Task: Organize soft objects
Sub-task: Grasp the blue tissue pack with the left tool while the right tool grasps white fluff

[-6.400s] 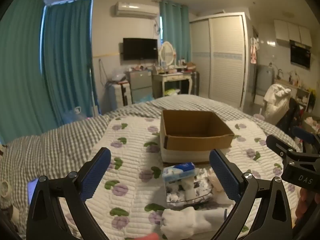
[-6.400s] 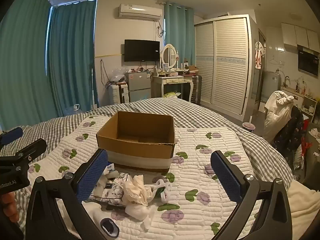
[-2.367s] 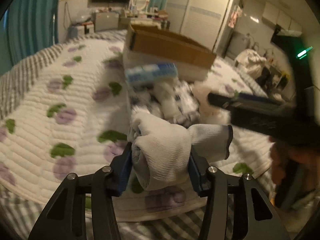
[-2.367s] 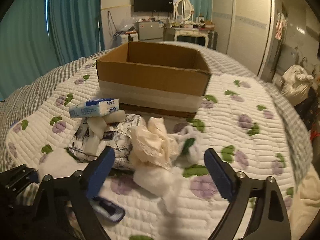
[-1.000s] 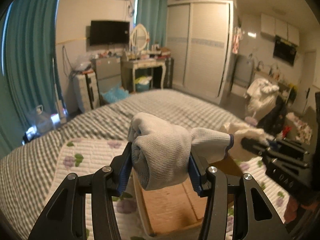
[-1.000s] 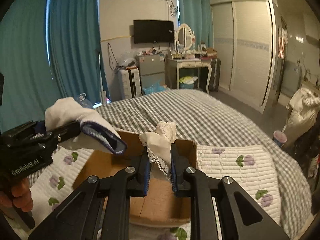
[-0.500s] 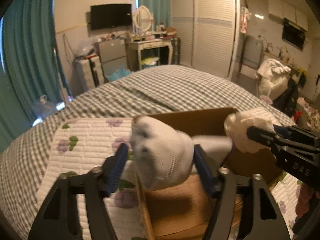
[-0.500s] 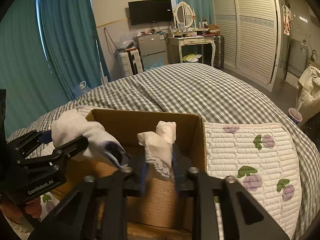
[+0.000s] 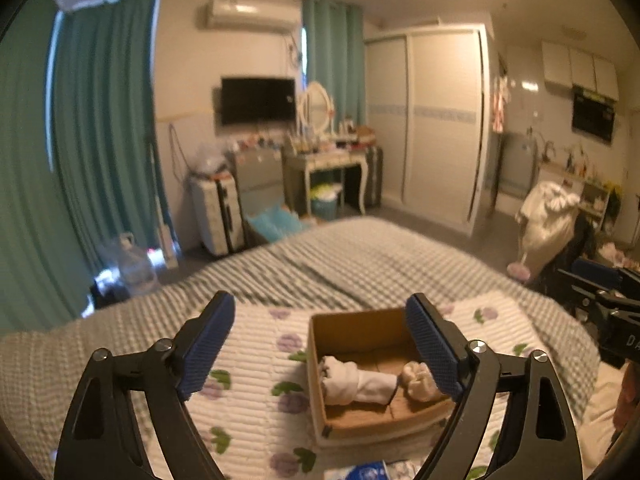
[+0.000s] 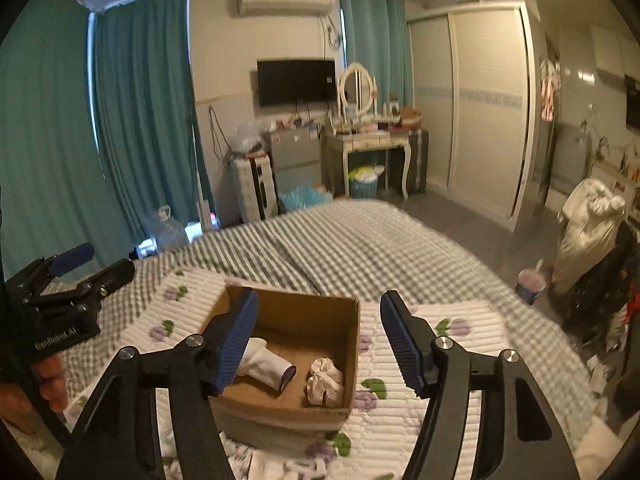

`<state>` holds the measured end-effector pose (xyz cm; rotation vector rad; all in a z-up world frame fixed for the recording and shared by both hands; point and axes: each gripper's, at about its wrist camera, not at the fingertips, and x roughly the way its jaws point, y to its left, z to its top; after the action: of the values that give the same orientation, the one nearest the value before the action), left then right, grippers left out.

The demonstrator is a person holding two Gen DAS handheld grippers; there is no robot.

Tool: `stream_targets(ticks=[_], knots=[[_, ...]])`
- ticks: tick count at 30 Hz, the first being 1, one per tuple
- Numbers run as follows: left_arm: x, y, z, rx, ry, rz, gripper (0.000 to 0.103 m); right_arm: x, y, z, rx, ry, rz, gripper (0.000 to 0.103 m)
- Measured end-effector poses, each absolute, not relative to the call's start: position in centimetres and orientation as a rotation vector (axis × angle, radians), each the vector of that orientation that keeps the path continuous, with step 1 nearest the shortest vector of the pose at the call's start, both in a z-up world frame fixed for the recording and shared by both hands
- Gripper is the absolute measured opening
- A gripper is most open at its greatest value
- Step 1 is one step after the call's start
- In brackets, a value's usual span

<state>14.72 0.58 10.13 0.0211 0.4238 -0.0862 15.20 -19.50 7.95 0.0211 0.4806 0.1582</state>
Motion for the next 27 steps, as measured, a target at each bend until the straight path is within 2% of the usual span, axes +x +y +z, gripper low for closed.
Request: stream_targets(ticks=[1, 5, 8, 10, 18, 23, 27], knots=[[13.4, 0.8, 10.9, 0.023, 0.405, -0.076, 0.102, 13.5, -19.5, 8.9, 0.010, 0.465, 0.157, 0.070], [7.8, 1.1, 12.4, 0.034, 0.353, -0.073, 0.103, 8.2, -19.4, 10.7, -0.025, 0.431, 0.150, 0.083], [5.1, 1.2, 11.7, 0.046, 0.371, -0.070, 0.103, 5.0, -19.3, 10.2, -0.020, 0.444, 0.177, 0.090], [3.8, 1.1, 10.5, 0.057, 0.385, -0.072, 0.103, 3.3, -19.3, 9.1, -0.018, 0.461, 0.197, 0.092], [2.3, 0.5, 1.4, 0.056, 0.543, -0.065, 0.103, 1.6, -17.7, -0.9, -0.038, 0.600, 0.223, 0.092], [3.1, 0.0, -6.2, 0.079, 0.671, -0.054, 0.103, 3.7, -16.0, -9.3, -0.044, 0.738, 0.227, 0.092], [3.2, -0.5, -9.6, 0.084, 0.726, -0.075, 0.103, 5.8, -15.5, -14.9, -0.031, 0.847, 0.232, 0.091]])
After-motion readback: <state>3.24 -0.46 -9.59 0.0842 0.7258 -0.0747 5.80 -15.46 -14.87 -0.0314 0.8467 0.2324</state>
